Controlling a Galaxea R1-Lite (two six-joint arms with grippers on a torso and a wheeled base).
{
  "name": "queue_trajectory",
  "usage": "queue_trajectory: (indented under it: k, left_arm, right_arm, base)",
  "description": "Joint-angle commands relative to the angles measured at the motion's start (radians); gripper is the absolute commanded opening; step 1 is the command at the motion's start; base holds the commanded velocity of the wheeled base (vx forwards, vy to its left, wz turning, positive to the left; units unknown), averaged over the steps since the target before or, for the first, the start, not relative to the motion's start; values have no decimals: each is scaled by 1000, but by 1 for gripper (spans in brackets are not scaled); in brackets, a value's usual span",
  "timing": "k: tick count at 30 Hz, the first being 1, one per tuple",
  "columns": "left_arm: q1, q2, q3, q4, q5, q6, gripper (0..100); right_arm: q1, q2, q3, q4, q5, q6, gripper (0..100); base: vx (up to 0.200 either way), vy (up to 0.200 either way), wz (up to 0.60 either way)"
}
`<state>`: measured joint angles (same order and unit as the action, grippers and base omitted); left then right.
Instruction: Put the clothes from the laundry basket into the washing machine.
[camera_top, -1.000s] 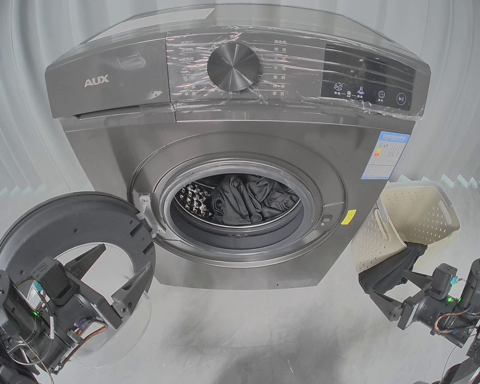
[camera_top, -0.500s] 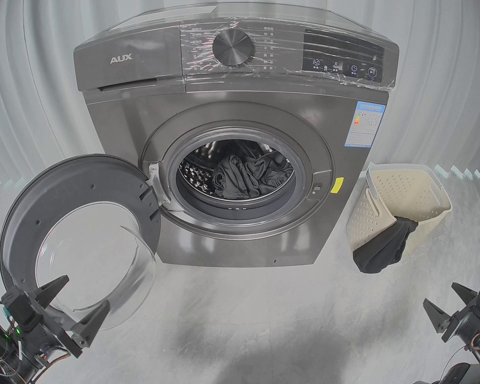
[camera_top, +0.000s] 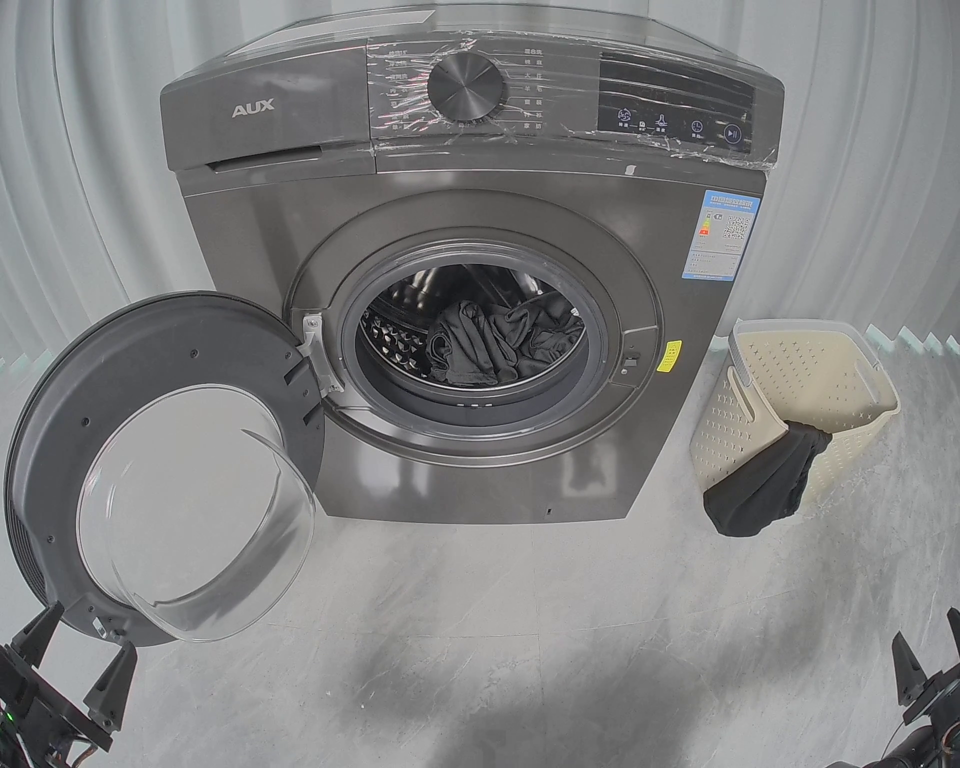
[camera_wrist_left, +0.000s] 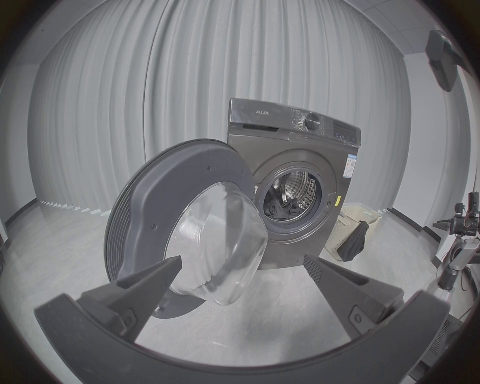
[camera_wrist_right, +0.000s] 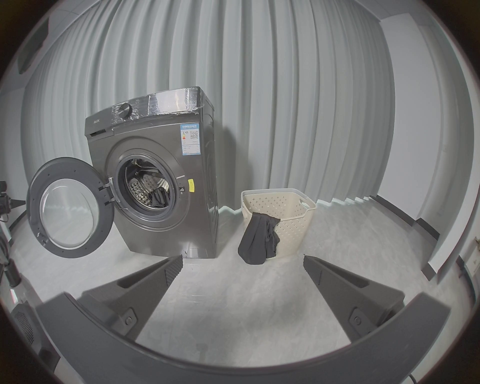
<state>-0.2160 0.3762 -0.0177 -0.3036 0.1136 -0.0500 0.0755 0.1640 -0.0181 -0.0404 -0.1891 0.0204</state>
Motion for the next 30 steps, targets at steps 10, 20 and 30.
queue_trajectory:
  k: [10, 20, 30]
  left_arm:
    - [188, -318, 18, 143, -152, -1, 100]
    - [231, -347, 18, 235, -127, 33, 100]
    - [214, -376, 13, 325, -103, 16, 100]
  right_arm:
    - [-68, -164, 17, -6, 168, -39, 100]
    - [-66, -164, 3, 80, 200, -23, 100]
    - [-66, -164, 4, 79, 206, -27, 100]
  base:
    - [0, 0, 0]
    - [0, -160, 0]
    - [0, -200, 0]
